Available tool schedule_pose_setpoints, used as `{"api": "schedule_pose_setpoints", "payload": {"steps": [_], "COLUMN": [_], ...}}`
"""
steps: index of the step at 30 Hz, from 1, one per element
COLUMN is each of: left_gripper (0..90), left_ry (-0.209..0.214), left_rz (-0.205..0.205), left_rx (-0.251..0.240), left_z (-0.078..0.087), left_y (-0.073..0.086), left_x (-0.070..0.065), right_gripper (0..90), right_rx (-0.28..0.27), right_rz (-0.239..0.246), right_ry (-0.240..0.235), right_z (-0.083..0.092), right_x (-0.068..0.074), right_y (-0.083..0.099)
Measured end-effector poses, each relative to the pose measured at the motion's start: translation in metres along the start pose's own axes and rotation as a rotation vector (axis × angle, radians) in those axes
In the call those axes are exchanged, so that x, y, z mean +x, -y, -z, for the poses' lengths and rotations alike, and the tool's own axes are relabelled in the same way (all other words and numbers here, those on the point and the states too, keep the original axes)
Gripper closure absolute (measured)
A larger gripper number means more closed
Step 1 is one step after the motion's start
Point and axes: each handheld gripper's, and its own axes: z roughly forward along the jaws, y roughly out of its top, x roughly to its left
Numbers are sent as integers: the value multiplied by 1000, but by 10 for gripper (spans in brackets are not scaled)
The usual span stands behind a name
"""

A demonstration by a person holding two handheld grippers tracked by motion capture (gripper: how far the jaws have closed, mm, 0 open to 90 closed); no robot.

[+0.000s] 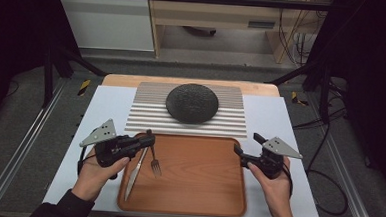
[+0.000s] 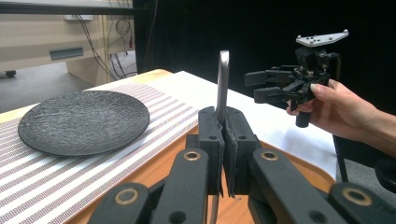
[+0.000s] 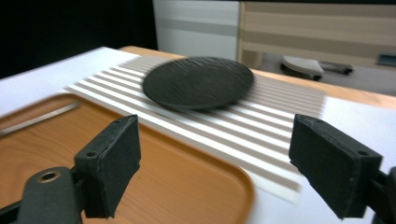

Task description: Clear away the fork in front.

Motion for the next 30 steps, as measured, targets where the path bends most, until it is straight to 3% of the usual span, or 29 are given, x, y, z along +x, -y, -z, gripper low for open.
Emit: {"api": "schedule_pose_setpoints", "payload": {"steps": [8, 12, 16, 24, 30], "left_gripper": [869, 868, 868, 868, 868], "left_ry": [11, 14, 22, 43, 50], "left_rz": [5, 5, 12, 13, 31], "left_rx": [0, 10, 17, 39, 54], "left_z": [4, 7, 9, 13, 19], "left_y": [3, 7, 13, 20, 24], "left_x": [-2, -4, -5, -10, -10], "right_gripper": [96, 81, 77, 77, 80], "right_rx": [19, 10, 23, 12, 22], "right_rz": [19, 4, 21, -29, -38], "right_ry": [39, 65, 92, 103, 105], "right_z": [20, 29, 33, 38, 37], "right_x": [-19, -24, -27, -36, -37], "right_y": [11, 19, 27, 34, 37]}}
